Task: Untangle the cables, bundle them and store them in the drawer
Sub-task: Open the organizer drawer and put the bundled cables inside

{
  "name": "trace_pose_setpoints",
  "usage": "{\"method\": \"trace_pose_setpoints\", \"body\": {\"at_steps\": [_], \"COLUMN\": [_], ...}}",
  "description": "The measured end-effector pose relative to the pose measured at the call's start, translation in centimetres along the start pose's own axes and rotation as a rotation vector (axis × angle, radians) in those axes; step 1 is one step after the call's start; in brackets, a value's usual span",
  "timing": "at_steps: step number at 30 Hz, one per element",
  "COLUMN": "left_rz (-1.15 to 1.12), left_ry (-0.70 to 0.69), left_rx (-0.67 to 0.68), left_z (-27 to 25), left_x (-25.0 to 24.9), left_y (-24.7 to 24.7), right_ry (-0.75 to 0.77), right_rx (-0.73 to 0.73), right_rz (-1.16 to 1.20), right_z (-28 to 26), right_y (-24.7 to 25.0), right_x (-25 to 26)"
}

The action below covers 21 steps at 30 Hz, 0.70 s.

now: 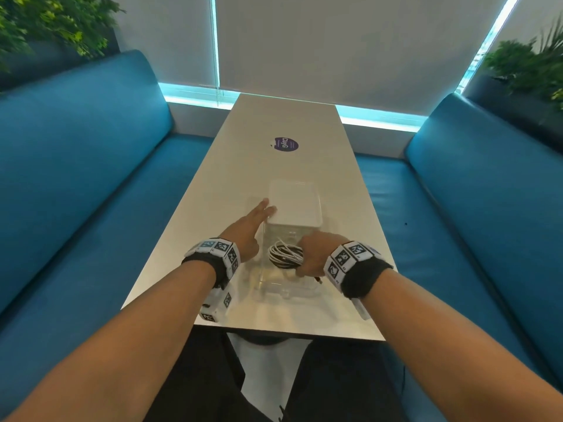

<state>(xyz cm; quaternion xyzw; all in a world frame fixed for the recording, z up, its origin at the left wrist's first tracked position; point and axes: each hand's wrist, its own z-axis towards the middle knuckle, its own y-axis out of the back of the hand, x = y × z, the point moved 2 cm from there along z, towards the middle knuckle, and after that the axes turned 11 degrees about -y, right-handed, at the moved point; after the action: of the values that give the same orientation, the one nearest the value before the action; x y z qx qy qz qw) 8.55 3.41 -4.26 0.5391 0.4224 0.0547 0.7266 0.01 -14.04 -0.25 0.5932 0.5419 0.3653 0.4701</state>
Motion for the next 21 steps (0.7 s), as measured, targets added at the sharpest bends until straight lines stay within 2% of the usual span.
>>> {"method": "trace_pose_setpoints", "body": {"at_steps": [3, 8, 11, 15, 21], "left_rz": [-0.079, -0.096, -0.044, 0.078, 0.143], "left_ry": [0.003, 0.043, 0.008, 0.045, 0.026], "left_rx": [-0.036, -0.094, -0.151, -0.173, -0.215], "left_z": [0.3, 0.5, 0.7, 1.3, 2.5], "left_x": [-0.3, -0.5, -0.7, -0.7, -0.7], "left_y": [0.5, 0.0, -0.6, -1.5, -2.9], "right_ry": [-0.104, -0.123, -0.127, -0.161, -0.199], "right_rx": [-0.064, -0.128, -0.151, -0.189, -0.095], "right_rz": [-0.076, -0.236, -0.276, -0.215, 0.073], "right_z": [0.1, 0.3, 0.8, 0.9, 1.4], "right_y": [-0.8, -1.4, -1.2, -1.3, -1.1], "right_x": [0.7, 2.0, 2.3, 2.7, 2.9]}}
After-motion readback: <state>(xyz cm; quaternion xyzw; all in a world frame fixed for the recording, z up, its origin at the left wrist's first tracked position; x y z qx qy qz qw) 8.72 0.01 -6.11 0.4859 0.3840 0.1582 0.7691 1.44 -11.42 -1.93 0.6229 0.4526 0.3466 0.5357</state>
